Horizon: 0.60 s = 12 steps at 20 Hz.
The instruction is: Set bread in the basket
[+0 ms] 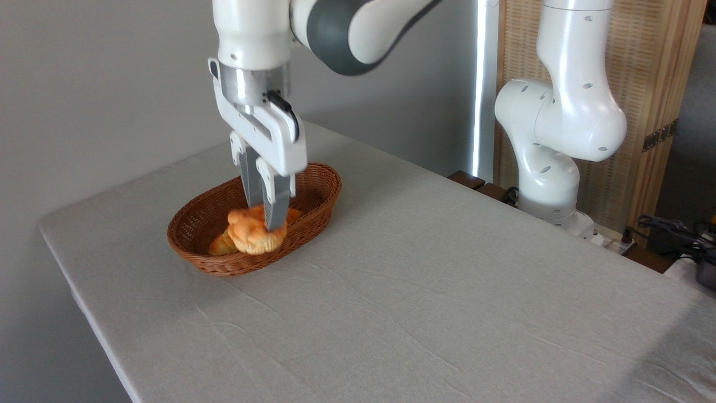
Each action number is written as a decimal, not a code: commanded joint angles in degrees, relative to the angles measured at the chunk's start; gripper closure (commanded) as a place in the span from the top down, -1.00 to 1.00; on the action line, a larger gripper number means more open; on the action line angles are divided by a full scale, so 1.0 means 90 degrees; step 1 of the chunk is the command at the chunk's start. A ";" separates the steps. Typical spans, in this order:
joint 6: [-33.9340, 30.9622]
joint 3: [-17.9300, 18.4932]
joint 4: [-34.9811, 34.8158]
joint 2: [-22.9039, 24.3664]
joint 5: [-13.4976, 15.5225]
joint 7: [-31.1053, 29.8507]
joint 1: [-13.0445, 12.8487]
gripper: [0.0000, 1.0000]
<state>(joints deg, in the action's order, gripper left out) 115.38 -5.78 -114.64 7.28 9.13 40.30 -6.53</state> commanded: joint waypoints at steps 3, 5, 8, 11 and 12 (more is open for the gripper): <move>-0.0144 -0.0958 0.0091 -0.0125 0.0118 -0.0493 0.0023 0.16; -0.0134 -0.1309 0.0101 -0.0291 0.0118 -0.0609 0.0013 0.17; -0.0105 -0.1612 0.0189 -0.0603 0.0060 -0.0669 0.0013 0.56; -0.0056 -0.1721 0.0198 -0.0779 0.0040 -0.0669 0.0023 1.00; -0.0056 -0.1721 0.0199 -0.0818 0.0059 -0.0669 0.0023 1.00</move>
<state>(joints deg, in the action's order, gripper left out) 115.33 -21.00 -114.58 1.89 9.35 34.57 -6.65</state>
